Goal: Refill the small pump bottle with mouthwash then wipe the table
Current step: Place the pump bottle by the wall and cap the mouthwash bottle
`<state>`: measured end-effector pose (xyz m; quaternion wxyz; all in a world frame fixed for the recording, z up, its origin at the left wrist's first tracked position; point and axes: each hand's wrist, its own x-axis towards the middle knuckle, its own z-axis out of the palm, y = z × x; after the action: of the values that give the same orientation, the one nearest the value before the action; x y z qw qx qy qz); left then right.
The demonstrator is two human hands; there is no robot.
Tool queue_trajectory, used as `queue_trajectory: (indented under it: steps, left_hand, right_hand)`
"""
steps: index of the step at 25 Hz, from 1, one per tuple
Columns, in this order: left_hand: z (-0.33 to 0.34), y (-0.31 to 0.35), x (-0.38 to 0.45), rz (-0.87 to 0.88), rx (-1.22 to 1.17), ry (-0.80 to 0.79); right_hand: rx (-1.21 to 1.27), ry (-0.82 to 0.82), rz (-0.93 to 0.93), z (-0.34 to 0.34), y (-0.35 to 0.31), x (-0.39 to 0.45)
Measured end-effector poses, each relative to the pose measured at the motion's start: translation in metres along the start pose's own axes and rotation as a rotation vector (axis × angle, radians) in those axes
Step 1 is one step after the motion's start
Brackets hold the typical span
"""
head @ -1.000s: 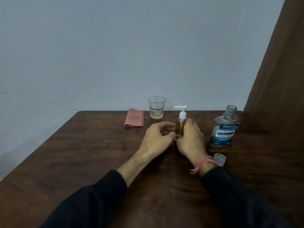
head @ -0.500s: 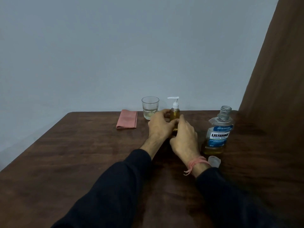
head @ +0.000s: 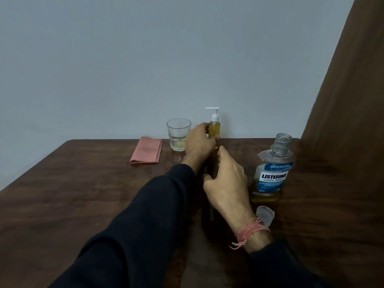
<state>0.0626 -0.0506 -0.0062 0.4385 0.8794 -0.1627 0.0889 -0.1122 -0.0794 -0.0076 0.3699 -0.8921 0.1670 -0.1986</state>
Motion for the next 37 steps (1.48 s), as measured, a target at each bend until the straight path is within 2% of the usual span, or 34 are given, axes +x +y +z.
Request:
queue_trajectory:
  steps: [14, 20, 24, 26, 29, 34, 37]
  left_hand:
    - [0.011, -0.001, 0.003, -0.072, 0.028, -0.029]
    - [-0.024, -0.019, -0.049, 0.047, -0.034, -0.052]
    - [-0.084, -0.056, -0.077, 0.107, 0.235, 0.009]
    - [-0.115, -0.074, -0.084, 0.068, 0.384, 0.089]
    - [-0.143, -0.094, -0.086, -0.048, 0.535, 0.083]
    - [-0.118, -0.083, -0.096, 0.058, 0.535, 0.055]
    - [-0.112, -0.08, -0.081, -0.063, 0.592, 0.114]
  right_hand:
    - [0.088, 0.008, -0.01, -0.001, 0.006, 0.001]
    - [0.059, 0.014, -0.042, -0.001, 0.006, -0.005]
    - [0.029, -0.036, -0.057, 0.001, 0.006, -0.01]
    - [-0.002, -0.06, -0.064, 0.003, 0.004, -0.013]
    - [-0.034, -0.091, -0.089, 0.007, 0.002, -0.017]
    - [-0.121, -0.095, -0.112, 0.002, 0.002, -0.016]
    - [-0.138, -0.11, -0.108, -0.001, 0.003, -0.019]
